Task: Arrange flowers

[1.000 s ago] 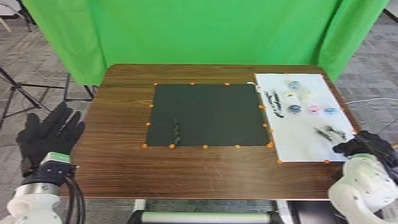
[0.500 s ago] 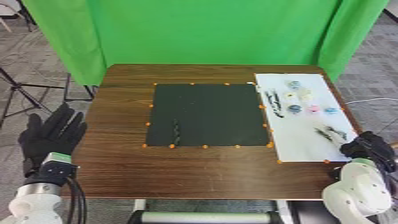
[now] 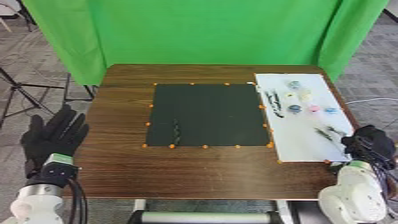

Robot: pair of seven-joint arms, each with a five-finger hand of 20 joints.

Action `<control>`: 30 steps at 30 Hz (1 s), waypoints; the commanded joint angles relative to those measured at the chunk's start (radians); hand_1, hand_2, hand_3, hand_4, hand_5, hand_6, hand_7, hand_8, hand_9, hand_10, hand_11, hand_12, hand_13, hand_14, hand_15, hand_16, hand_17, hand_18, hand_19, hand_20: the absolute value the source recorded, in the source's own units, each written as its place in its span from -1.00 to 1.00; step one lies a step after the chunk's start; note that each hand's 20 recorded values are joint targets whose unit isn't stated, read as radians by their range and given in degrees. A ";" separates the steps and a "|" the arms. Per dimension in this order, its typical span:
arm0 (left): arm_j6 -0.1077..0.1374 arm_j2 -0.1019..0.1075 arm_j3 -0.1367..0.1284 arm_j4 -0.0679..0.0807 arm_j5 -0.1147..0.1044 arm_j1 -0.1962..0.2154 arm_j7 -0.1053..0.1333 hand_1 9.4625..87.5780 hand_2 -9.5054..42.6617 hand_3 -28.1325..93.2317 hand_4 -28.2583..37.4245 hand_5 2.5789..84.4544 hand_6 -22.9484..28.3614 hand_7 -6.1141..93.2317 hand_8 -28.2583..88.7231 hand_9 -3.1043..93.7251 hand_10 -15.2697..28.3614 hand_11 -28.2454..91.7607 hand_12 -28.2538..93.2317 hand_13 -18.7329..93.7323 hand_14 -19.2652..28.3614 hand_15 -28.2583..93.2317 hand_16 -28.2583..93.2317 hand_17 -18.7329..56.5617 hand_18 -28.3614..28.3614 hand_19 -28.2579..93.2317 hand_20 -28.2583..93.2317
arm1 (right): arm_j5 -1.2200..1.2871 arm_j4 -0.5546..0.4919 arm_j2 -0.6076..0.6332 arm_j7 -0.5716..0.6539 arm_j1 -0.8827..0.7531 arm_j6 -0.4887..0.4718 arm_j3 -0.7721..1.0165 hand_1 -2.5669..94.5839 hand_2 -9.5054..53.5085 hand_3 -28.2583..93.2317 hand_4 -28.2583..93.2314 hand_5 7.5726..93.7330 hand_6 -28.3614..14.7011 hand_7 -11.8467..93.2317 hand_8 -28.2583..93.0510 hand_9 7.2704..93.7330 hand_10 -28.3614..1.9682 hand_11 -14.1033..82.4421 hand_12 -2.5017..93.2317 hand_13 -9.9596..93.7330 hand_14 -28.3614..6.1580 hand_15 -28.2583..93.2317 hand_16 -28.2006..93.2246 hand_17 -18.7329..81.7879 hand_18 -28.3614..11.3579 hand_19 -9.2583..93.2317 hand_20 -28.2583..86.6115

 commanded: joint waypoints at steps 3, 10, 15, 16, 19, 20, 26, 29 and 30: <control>-0.006 0.005 0.003 -0.007 -0.013 0.015 0.025 -0.53 -0.06 0.62 -1.00 -0.09 0.15 -0.48 -0.71 -0.27 0.27 -0.19 -0.42 -0.28 0.32 -0.01 -0.73 -0.64 0.34 -0.02 -0.43 | -0.005 0.012 0.018 -0.002 0.031 -0.110 0.015 -0.16 -1.00 0.73 -0.98 0.37 0.06 -0.09 -0.48 0.36 -0.23 0.31 -0.22 0.43 -0.18 0.60 0.03 0.13 -0.82 0.97 0.16; -0.003 -0.009 0.002 -0.017 -0.003 0.035 0.002 -0.53 -0.06 0.62 -1.00 -0.09 0.15 -0.48 -0.71 -0.27 0.25 -0.19 -0.42 -0.28 0.31 -0.01 -0.73 -0.64 0.34 -0.02 -0.43 | 0.111 0.037 0.025 -0.030 0.042 -0.236 0.035 -0.30 -1.00 0.64 -1.00 0.34 -0.02 -0.26 -0.71 0.31 -0.33 0.26 -0.28 0.36 -0.26 0.59 0.02 0.08 -0.85 0.93 0.17; -0.003 -0.009 0.003 -0.019 -0.008 0.043 0.015 -0.53 -0.05 0.62 -1.00 -0.09 0.15 -0.48 -0.71 -0.27 0.25 -0.19 -0.42 -0.28 0.31 -0.01 -0.73 -0.64 0.34 -0.02 -0.43 | 0.131 0.092 0.040 -0.066 0.063 -0.181 0.004 -0.18 -1.00 0.66 -0.99 0.36 0.03 -0.24 -0.70 0.33 -0.28 0.26 -0.29 0.38 -0.21 0.58 0.00 0.07 -0.84 0.92 0.17; -0.004 -0.010 0.004 -0.017 -0.005 0.041 0.010 -0.53 -0.05 0.62 -1.00 -0.09 0.15 -0.48 -0.71 -0.27 0.25 -0.19 -0.42 -0.28 0.31 -0.01 -0.73 -0.64 0.34 -0.02 -0.43 | 0.127 0.100 0.043 -0.088 0.055 -0.132 -0.001 -0.10 -1.00 0.66 -0.99 0.38 0.05 -0.19 -0.55 0.35 -0.23 0.25 -0.26 0.40 -0.18 0.58 0.00 0.08 -0.83 0.91 0.17; 0.002 -0.013 0.003 -0.020 -0.007 0.045 0.004 -0.53 -0.05 0.62 -1.00 -0.09 0.15 -0.48 -0.71 -0.27 0.25 -0.19 -0.42 -0.28 0.32 -0.01 -0.73 -0.65 0.35 -0.02 -0.43 | 0.076 0.105 0.032 -0.092 0.037 -0.075 -0.012 0.11 -1.00 0.67 -1.00 0.47 0.17 0.06 -0.31 0.51 0.02 0.06 0.08 0.47 -0.11 0.58 0.02 0.12 -0.78 0.92 0.17; 0.003 -0.014 0.003 -0.021 -0.006 0.044 0.004 -0.53 -0.05 0.62 -1.00 -0.09 0.15 -0.48 -0.71 -0.27 0.25 -0.19 -0.42 -0.28 0.32 -0.01 -0.73 -0.65 0.35 -0.02 -0.43 | 0.072 0.102 0.031 -0.088 0.030 -0.064 -0.014 0.12 -1.00 0.68 -1.00 0.48 0.19 0.09 -0.29 0.54 0.07 0.05 0.12 0.48 -0.11 0.58 0.03 0.14 -0.78 0.93 0.18; 0.003 -0.015 0.000 -0.023 -0.003 0.043 -0.004 -0.53 -0.05 0.62 -1.00 -0.09 0.14 -0.48 -0.71 -0.26 0.25 -0.19 -0.42 -0.28 0.33 0.00 -0.73 -0.65 0.35 -0.02 -0.43 | 0.060 0.079 0.029 -0.082 0.015 -0.031 -0.009 0.13 -1.00 0.71 -1.00 0.51 0.22 0.11 -0.29 0.61 0.18 0.01 0.16 0.56 -0.01 0.57 0.04 0.19 -0.78 0.96 0.18; 0.002 -0.015 -0.004 -0.025 -0.003 0.051 0.000 -0.53 -0.05 0.62 -1.00 -0.09 0.14 -0.48 -0.71 -0.26 0.25 -0.19 -0.42 -0.28 0.33 0.00 -0.73 -0.65 0.35 -0.02 -0.43 | 0.048 0.044 0.029 -0.090 0.007 -0.007 -0.003 0.10 -1.00 0.76 -0.94 0.52 0.19 0.10 -0.26 0.64 0.18 -0.01 0.18 0.57 0.00 0.55 0.09 0.20 -0.79 0.97 0.17; 0.001 -0.014 -0.002 -0.023 -0.002 0.046 -0.005 -0.53 -0.05 0.62 -1.00 -0.09 0.14 -0.47 -0.71 -0.26 0.25 -0.19 -0.42 -0.28 0.33 0.00 -0.73 -0.65 0.35 -0.02 -0.43 | 0.041 0.026 0.030 -0.087 0.000 0.001 0.000 0.08 -1.00 0.77 -0.91 0.53 0.18 0.10 -0.25 0.65 0.18 -0.01 0.19 0.58 0.01 0.54 0.10 0.21 -0.79 0.98 0.17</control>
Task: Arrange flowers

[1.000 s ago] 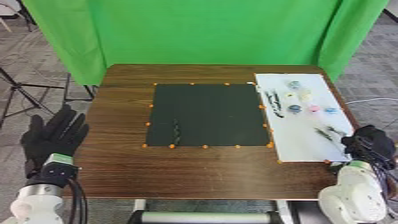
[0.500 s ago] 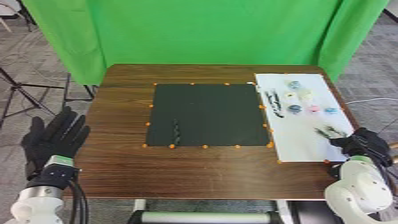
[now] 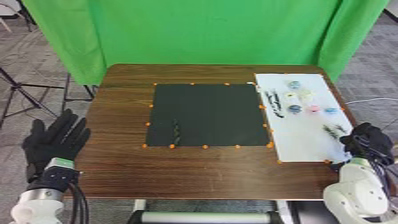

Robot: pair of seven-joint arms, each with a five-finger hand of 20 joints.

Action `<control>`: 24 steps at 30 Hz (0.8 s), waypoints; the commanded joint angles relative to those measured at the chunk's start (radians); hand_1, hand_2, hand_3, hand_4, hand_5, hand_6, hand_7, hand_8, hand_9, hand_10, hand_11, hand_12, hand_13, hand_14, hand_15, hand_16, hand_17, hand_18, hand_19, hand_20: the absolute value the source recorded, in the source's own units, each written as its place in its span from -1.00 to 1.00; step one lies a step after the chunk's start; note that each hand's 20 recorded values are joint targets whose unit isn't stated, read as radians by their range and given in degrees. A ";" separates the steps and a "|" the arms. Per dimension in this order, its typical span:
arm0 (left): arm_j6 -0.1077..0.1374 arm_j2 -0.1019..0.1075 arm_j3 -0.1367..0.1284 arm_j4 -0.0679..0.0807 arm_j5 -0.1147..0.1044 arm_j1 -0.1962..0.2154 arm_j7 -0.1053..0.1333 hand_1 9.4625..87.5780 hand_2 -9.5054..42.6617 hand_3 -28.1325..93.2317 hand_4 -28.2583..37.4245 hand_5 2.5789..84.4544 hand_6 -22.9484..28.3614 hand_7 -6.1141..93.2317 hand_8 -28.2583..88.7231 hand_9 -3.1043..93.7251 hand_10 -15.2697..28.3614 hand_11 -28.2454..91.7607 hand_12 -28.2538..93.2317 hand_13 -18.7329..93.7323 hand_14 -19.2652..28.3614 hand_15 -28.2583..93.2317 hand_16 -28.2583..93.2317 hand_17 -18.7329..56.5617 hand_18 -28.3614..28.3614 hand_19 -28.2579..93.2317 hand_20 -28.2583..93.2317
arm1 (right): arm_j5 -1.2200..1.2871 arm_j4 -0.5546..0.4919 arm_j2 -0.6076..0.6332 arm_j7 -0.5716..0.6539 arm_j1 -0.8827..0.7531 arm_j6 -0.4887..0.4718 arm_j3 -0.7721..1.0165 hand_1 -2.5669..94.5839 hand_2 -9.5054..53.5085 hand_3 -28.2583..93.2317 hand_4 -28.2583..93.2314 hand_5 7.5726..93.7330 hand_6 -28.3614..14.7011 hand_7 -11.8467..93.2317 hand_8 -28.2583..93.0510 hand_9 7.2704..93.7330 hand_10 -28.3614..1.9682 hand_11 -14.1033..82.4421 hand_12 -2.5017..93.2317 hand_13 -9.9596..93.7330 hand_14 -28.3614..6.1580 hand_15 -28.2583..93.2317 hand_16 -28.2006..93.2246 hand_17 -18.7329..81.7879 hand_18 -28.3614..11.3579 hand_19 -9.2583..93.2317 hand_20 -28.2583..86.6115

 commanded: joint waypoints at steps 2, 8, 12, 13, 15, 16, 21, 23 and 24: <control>-0.002 -0.009 -0.006 -0.010 0.004 0.013 -0.013 -0.53 -0.05 0.62 -1.00 -0.09 0.14 -0.47 -0.71 -0.26 0.25 -0.19 -0.42 -0.28 0.33 0.00 -0.73 -0.65 0.35 -0.02 -0.43 | -0.021 -0.105 -0.001 0.004 -0.049 0.025 0.009 0.06 -1.00 0.78 -0.87 0.53 0.17 0.11 -0.25 0.66 0.19 -0.01 0.20 0.59 0.01 0.54 0.11 0.22 -0.78 0.99 0.18; -0.004 -0.015 -0.010 -0.011 0.011 0.024 -0.017 -0.52 -0.03 0.63 -1.00 -0.08 0.14 -0.47 -0.71 -0.26 0.25 -0.19 -0.42 -0.28 0.32 0.00 -0.73 -0.65 0.35 -0.02 -0.43 | 0.064 -0.216 0.002 -0.040 -0.043 0.021 -0.015 0.00 -1.00 0.79 -0.74 0.54 0.16 0.14 -0.23 0.69 0.19 0.00 0.20 0.63 0.04 0.55 0.11 0.27 -0.77 1.00 0.22; -0.011 -0.009 -0.007 -0.006 0.015 0.012 -0.015 -0.52 -0.03 0.63 -1.00 -0.09 0.14 -0.47 -0.71 -0.26 0.25 -0.19 -0.42 -0.28 0.32 0.00 -0.73 -0.64 0.35 -0.02 -0.43 | 0.186 -0.274 0.015 -0.062 0.005 0.094 -0.058 -0.01 -1.00 0.79 -0.73 0.54 0.18 0.15 -0.23 0.70 0.22 0.00 0.20 0.66 0.09 0.55 0.10 0.29 -0.76 1.00 0.24; -0.011 -0.011 -0.008 -0.004 0.019 0.007 -0.024 -0.52 -0.03 0.63 -1.00 -0.09 0.14 -0.47 -0.71 -0.26 0.25 -0.19 -0.42 -0.28 0.32 0.00 -0.73 -0.64 0.35 -0.02 -0.43 | 0.215 -0.292 0.013 -0.072 0.009 0.087 -0.065 -0.01 -1.00 0.79 -0.73 0.54 0.18 0.16 -0.23 0.70 0.22 0.00 0.21 0.66 0.10 0.54 0.10 0.30 -0.75 1.00 0.25; -0.009 -0.012 -0.010 -0.009 0.021 0.015 -0.023 -0.52 -0.04 0.62 -1.00 -0.09 0.14 -0.47 -0.71 -0.26 0.25 -0.19 -0.42 -0.28 0.32 0.00 -0.73 -0.64 0.35 -0.02 -0.43 | 0.259 -0.311 0.006 -0.094 0.041 0.067 -0.095 -0.01 -1.00 0.78 -0.73 0.53 0.19 0.17 -0.22 0.70 0.21 0.01 0.21 0.67 0.12 0.54 0.09 0.31 -0.74 1.00 0.26; -0.013 -0.013 -0.008 -0.006 0.025 0.007 -0.032 -0.53 -0.04 0.63 -1.00 -0.09 0.14 -0.47 -0.71 -0.26 0.25 -0.19 -0.42 -0.28 0.32 0.00 -0.73 -0.64 0.35 -0.02 -0.43 | 0.260 -0.319 0.004 -0.090 0.062 0.070 -0.119 -0.01 -1.00 0.78 -0.74 0.53 0.20 0.17 -0.22 0.70 0.21 0.01 0.21 0.67 0.13 0.54 0.09 0.31 -0.73 1.00 0.26; -0.061 -0.004 -0.010 0.017 0.086 -0.019 -0.100 -0.52 -0.04 0.62 -1.00 -0.09 0.14 -0.48 -0.71 -0.27 0.25 -0.19 -0.42 -0.28 0.32 0.00 -0.73 -0.64 0.35 -0.02 -0.43 | 0.287 -0.377 -0.007 -0.092 0.140 -0.017 -0.234 0.00 -1.00 0.77 -0.74 0.50 0.21 0.19 -0.22 0.70 0.20 0.02 0.20 0.68 0.14 0.55 0.08 0.33 -0.72 1.00 0.28; -0.056 -0.006 -0.014 0.009 0.074 -0.002 -0.100 -0.52 -0.04 0.62 -1.00 -0.10 0.14 -0.48 -0.71 -0.27 0.25 -0.19 -0.42 -0.28 0.31 -0.01 -0.73 -0.65 0.35 -0.03 -0.44 | 0.243 -0.359 -0.028 -0.089 0.180 -0.029 -0.305 0.00 -1.00 0.76 -0.73 0.48 0.21 0.20 -0.23 0.69 0.19 0.03 0.19 0.68 0.14 0.55 0.08 0.33 -0.72 1.00 0.28; -0.055 -0.007 -0.009 0.012 0.072 -0.009 -0.100 -0.52 -0.05 0.62 -1.00 -0.10 0.14 -0.48 -0.71 -0.27 0.25 -0.19 -0.42 -0.28 0.31 -0.01 -0.73 -0.65 0.35 -0.03 -0.44 | 0.232 -0.347 -0.043 -0.092 0.199 -0.022 -0.332 0.00 -1.00 0.76 -0.73 0.48 0.21 0.20 -0.23 0.69 0.19 0.03 0.19 0.68 0.13 0.55 0.08 0.33 -0.72 1.00 0.28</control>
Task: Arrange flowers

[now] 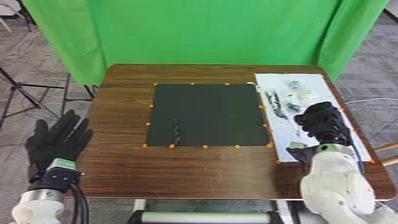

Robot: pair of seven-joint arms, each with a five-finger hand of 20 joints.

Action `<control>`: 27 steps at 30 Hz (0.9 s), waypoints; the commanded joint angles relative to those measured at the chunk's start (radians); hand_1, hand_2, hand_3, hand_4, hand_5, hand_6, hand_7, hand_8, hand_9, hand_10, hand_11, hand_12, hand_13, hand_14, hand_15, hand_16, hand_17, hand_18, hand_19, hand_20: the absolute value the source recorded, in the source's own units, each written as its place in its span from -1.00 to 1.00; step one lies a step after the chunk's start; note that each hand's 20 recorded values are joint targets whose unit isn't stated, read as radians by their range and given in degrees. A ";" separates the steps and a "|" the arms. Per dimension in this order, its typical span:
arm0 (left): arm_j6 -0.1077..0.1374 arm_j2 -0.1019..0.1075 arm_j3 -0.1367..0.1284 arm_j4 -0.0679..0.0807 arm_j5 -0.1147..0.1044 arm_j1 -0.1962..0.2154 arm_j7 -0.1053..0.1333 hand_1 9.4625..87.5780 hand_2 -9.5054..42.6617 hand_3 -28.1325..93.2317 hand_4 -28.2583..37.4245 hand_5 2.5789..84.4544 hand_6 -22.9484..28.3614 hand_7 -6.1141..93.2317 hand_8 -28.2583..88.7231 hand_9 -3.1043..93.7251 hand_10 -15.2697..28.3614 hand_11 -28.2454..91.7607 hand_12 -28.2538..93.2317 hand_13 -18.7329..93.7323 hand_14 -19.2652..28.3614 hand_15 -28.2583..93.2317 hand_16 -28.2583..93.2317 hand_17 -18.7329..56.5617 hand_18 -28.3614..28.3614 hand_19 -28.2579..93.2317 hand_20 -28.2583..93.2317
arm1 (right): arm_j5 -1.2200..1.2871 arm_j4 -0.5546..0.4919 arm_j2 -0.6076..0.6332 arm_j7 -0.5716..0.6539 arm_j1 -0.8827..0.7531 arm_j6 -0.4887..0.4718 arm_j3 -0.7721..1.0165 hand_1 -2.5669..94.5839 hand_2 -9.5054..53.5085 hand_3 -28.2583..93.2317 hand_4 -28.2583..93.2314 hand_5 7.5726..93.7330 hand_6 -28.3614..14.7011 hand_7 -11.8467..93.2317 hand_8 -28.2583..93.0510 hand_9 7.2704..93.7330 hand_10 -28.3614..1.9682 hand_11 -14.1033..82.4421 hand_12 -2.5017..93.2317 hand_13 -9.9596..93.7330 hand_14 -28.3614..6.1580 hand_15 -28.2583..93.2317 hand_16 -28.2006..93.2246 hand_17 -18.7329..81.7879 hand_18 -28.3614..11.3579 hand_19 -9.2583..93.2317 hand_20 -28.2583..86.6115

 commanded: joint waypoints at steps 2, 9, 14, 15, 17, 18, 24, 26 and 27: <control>-0.055 -0.007 0.001 0.022 0.046 -0.020 -0.064 -0.52 -0.05 0.62 -1.00 -0.10 0.14 -0.48 -0.71 -0.27 0.25 -0.19 -0.41 -0.28 0.31 -0.01 -0.73 -0.65 0.35 -0.02 -0.44 | -0.065 0.009 -0.080 -0.058 0.148 -0.002 -0.223 0.00 -1.00 0.76 -0.73 0.48 0.20 0.21 -0.23 0.69 0.18 0.03 0.18 0.68 0.13 0.55 0.08 0.34 -0.73 1.00 0.28; -0.035 -0.011 0.013 0.021 0.011 -0.027 -0.039 -0.52 -0.05 0.61 -1.00 -0.10 0.14 -0.48 -0.71 -0.26 0.25 -0.19 -0.41 -0.27 0.31 -0.01 -0.73 -0.65 0.35 -0.03 -0.43 | -0.168 0.131 -0.214 -0.006 0.281 -0.041 -0.355 -0.01 -1.00 0.76 -0.72 0.49 0.22 0.22 -0.24 0.69 0.14 0.07 0.17 0.68 0.07 0.57 0.09 0.35 -0.74 1.00 0.30; -0.017 0.011 0.040 0.028 -0.003 -0.074 -0.037 -0.52 -0.05 0.61 -1.00 -0.10 0.14 -0.48 -0.71 -0.26 0.25 -0.19 -0.41 -0.27 0.31 -0.02 -0.72 -0.65 0.36 -0.02 -0.43 | -0.234 0.199 -0.288 0.026 0.328 -0.121 -0.406 0.00 -1.00 0.74 -0.74 0.53 0.21 0.19 -0.24 0.70 0.06 0.15 0.09 0.69 0.01 0.58 0.07 0.36 -0.79 1.00 0.30; 0.026 0.012 0.050 0.018 -0.030 -0.078 -0.025 -0.52 -0.05 0.61 -1.00 -0.10 0.14 -0.48 -0.71 -0.26 0.25 -0.19 -0.41 -0.27 0.31 -0.02 -0.72 -0.65 0.36 -0.02 -0.43 | -0.257 0.211 -0.314 0.022 0.323 -0.150 -0.404 0.00 -1.00 0.73 -0.75 0.53 0.21 0.19 -0.23 0.69 0.06 0.16 0.09 0.69 0.01 0.59 0.07 0.36 -0.80 1.00 0.31; 0.015 0.009 0.055 0.023 -0.050 -0.086 -0.039 -0.52 -0.04 0.61 -1.00 -0.07 0.15 -0.47 -0.71 -0.25 0.26 -0.18 -0.41 -0.26 0.31 -0.01 -0.72 -0.65 0.36 -0.02 -0.43 | -0.294 0.228 -0.347 0.021 0.310 -0.174 -0.409 0.01 -1.00 0.73 -0.75 0.53 0.20 0.19 -0.23 0.69 0.06 0.15 0.09 0.69 0.01 0.58 0.07 0.36 -0.81 1.00 0.31; 0.014 0.011 0.061 0.025 -0.051 -0.090 -0.040 -0.52 -0.04 0.61 -1.00 -0.07 0.15 -0.47 -0.71 -0.25 0.26 -0.18 -0.41 -0.25 0.32 0.00 -0.72 -0.65 0.36 -0.02 -0.43 | -0.307 0.236 -0.358 0.017 0.308 -0.189 -0.410 0.01 -1.00 0.73 -0.75 0.53 0.20 0.18 -0.22 0.69 0.05 0.15 0.09 0.69 0.00 0.58 0.07 0.36 -0.81 1.00 0.31; 0.012 0.011 0.062 0.035 -0.024 -0.116 -0.074 -0.52 -0.03 0.61 -1.00 -0.07 0.16 -0.47 -0.71 -0.24 0.26 -0.18 -0.42 -0.25 0.32 0.01 -0.73 -0.65 0.35 -0.01 -0.43 | -0.403 0.250 -0.379 -0.038 0.293 -0.363 -0.445 0.05 -1.00 0.70 -0.77 0.53 0.16 0.16 -0.22 0.68 0.02 0.13 0.10 0.67 -0.04 0.58 0.07 0.34 -0.85 1.00 0.31; 0.009 0.007 0.058 0.030 -0.022 -0.097 -0.077 -0.52 -0.02 0.61 -1.00 -0.07 0.16 -0.47 -0.71 -0.24 0.26 -0.18 -0.42 -0.25 0.32 0.01 -0.73 -0.65 0.35 -0.01 -0.43 | -0.406 0.260 -0.394 -0.042 0.280 -0.384 -0.454 0.07 -1.00 0.70 -0.79 0.53 0.16 0.15 -0.22 0.67 0.03 0.12 0.11 0.67 -0.04 0.58 0.07 0.33 -0.85 1.00 0.30; 0.014 0.007 0.061 0.031 -0.026 -0.104 -0.079 -0.52 -0.02 0.61 -1.00 -0.07 0.16 -0.47 -0.71 -0.24 0.26 -0.18 -0.42 -0.25 0.32 0.01 -0.73 -0.65 0.35 -0.01 -0.43 | -0.414 0.268 -0.396 -0.041 0.281 -0.391 -0.462 0.07 -1.00 0.70 -0.79 0.53 0.16 0.14 -0.22 0.67 0.03 0.12 0.11 0.67 -0.04 0.58 0.07 0.33 -0.85 1.00 0.30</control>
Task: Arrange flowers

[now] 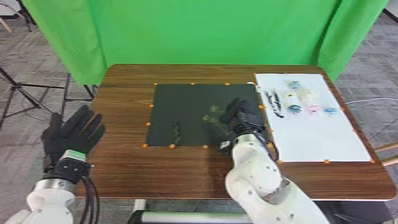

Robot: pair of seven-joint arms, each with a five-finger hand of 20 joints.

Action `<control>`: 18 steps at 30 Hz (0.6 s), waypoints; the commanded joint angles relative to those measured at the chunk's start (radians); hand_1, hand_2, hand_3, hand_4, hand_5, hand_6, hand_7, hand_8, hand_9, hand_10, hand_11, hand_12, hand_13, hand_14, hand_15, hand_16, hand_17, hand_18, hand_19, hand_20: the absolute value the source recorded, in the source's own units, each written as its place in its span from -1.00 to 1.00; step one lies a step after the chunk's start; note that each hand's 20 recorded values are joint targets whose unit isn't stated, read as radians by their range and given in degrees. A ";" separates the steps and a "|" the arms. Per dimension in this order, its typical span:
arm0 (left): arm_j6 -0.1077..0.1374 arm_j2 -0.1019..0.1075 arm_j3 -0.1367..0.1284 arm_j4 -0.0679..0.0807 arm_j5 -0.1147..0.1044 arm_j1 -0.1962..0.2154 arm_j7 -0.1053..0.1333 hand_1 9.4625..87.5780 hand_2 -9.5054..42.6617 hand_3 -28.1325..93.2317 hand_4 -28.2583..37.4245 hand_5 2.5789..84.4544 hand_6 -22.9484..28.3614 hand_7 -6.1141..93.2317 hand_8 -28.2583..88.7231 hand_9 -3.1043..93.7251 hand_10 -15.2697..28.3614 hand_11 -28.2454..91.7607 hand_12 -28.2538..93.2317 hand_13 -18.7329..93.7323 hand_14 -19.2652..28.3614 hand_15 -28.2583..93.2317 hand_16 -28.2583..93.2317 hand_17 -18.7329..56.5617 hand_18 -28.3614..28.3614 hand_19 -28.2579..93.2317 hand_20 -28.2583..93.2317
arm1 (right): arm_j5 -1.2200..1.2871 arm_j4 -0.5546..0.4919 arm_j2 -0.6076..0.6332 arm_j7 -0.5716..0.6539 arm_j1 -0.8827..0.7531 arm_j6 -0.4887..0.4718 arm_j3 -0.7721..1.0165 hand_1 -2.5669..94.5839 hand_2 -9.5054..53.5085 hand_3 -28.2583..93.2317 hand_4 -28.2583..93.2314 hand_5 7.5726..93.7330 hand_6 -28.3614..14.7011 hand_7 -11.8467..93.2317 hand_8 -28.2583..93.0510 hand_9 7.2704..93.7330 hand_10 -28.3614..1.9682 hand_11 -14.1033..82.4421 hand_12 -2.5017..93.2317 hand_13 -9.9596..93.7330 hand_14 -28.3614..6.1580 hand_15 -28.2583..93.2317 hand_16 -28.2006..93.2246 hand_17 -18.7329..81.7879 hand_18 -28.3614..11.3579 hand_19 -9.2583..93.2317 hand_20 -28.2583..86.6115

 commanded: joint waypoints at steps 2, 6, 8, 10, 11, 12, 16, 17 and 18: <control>0.000 0.001 -0.004 -0.004 0.017 0.009 -0.019 -0.52 -0.02 0.61 -1.00 -0.07 0.15 -0.47 -0.71 -0.24 0.26 -0.18 -0.42 -0.25 0.32 0.01 -0.73 -0.65 0.35 -0.01 -0.43 | -0.078 0.052 -0.038 -0.055 -0.016 -0.112 -0.074 0.08 -1.00 0.69 -0.80 0.53 0.16 0.14 -0.22 0.67 0.03 0.11 0.11 0.67 -0.04 0.58 0.07 0.33 -0.86 1.00 0.30; -0.003 0.004 0.001 -0.004 0.022 0.011 -0.015 -0.52 -0.02 0.61 -1.00 -0.07 0.15 -0.47 -0.72 -0.24 0.26 -0.18 -0.42 -0.25 0.31 0.01 -0.74 -0.65 0.35 -0.01 -0.43 | -0.101 0.103 -0.059 -0.058 0.001 -0.137 -0.102 0.10 -1.00 0.68 -0.83 0.54 0.16 0.12 -0.22 0.68 0.03 0.11 0.11 0.67 -0.04 0.58 0.07 0.33 -0.86 1.00 0.29; -0.003 0.004 0.012 0.002 0.024 -0.005 -0.033 -0.52 -0.02 0.61 -1.00 -0.07 0.15 -0.47 -0.72 -0.24 0.26 -0.18 -0.42 -0.25 0.31 0.01 -0.74 -0.65 0.35 -0.01 -0.43 | -0.095 0.111 -0.064 -0.058 -0.007 -0.143 -0.102 0.11 -1.00 0.68 -0.85 0.54 0.16 0.11 -0.23 0.68 0.04 0.10 0.10 0.67 -0.03 0.58 0.07 0.33 -0.86 1.00 0.29; -0.007 0.003 0.024 0.010 0.027 -0.021 -0.039 -0.52 -0.02 0.61 -1.00 -0.07 0.16 -0.47 -0.71 -0.24 0.26 -0.18 -0.42 -0.25 0.31 0.01 -0.74 -0.65 0.35 -0.01 -0.43 | -0.093 0.124 -0.070 -0.055 -0.004 -0.146 -0.105 0.11 -1.00 0.68 -0.85 0.54 0.18 0.10 -0.23 0.68 0.05 0.09 0.10 0.67 -0.03 0.58 0.07 0.33 -0.86 1.00 0.29; -0.004 0.003 0.027 0.011 0.027 -0.025 -0.044 -0.53 -0.02 0.62 -1.00 -0.07 0.15 -0.47 -0.71 -0.24 0.26 -0.18 -0.42 -0.25 0.31 0.01 -0.74 -0.65 0.35 -0.01 -0.43 | -0.090 0.128 -0.073 -0.052 -0.003 -0.148 -0.107 0.10 -1.00 0.68 -0.85 0.54 0.18 0.10 -0.23 0.68 0.05 0.09 0.10 0.67 -0.03 0.58 0.07 0.33 -0.86 1.00 0.29; -0.008 0.003 0.025 0.010 0.026 -0.020 -0.044 -0.53 -0.02 0.61 -1.00 -0.07 0.15 -0.47 -0.72 -0.24 0.26 -0.18 -0.42 -0.25 0.31 0.01 -0.74 -0.65 0.35 -0.01 -0.43 | -0.090 0.136 -0.078 -0.057 -0.002 -0.145 -0.108 0.10 -1.00 0.68 -0.86 0.54 0.19 0.09 -0.23 0.68 0.05 0.09 0.10 0.67 -0.01 0.57 0.06 0.33 -0.86 1.00 0.29; -0.005 -0.002 0.029 0.014 0.033 -0.027 -0.066 -0.53 -0.02 0.62 -1.00 -0.07 0.16 -0.47 -0.71 -0.25 0.26 -0.18 -0.42 -0.26 0.31 0.01 -0.74 -0.65 0.35 -0.01 -0.43 | -0.092 0.173 -0.092 -0.042 0.011 -0.132 -0.109 0.10 -1.00 0.68 -0.86 0.54 0.19 0.09 -0.23 0.70 0.04 0.09 0.09 0.68 0.00 0.56 0.06 0.34 -0.86 1.00 0.29; -0.004 -0.003 0.029 0.014 0.035 -0.029 -0.074 -0.53 -0.02 0.62 -1.00 -0.07 0.16 -0.47 -0.71 -0.25 0.26 -0.18 -0.42 -0.26 0.31 0.01 -0.74 -0.65 0.35 -0.01 -0.43 | -0.091 0.179 -0.097 -0.029 0.011 -0.135 -0.108 0.10 -1.00 0.68 -0.87 0.54 0.19 0.08 -0.23 0.70 0.04 0.09 0.09 0.68 0.00 0.56 0.06 0.34 -0.86 1.00 0.29; -0.011 -0.001 0.028 0.018 0.041 -0.030 -0.079 -0.53 -0.02 0.62 -1.00 -0.07 0.16 -0.47 -0.71 -0.25 0.26 -0.18 -0.42 -0.26 0.31 0.01 -0.74 -0.65 0.35 -0.01 -0.43 | -0.102 0.186 -0.110 -0.021 0.005 -0.155 -0.099 0.10 -1.00 0.68 -0.87 0.54 0.20 0.08 -0.23 0.70 0.04 0.09 0.08 0.69 0.01 0.56 0.06 0.34 -0.86 1.00 0.29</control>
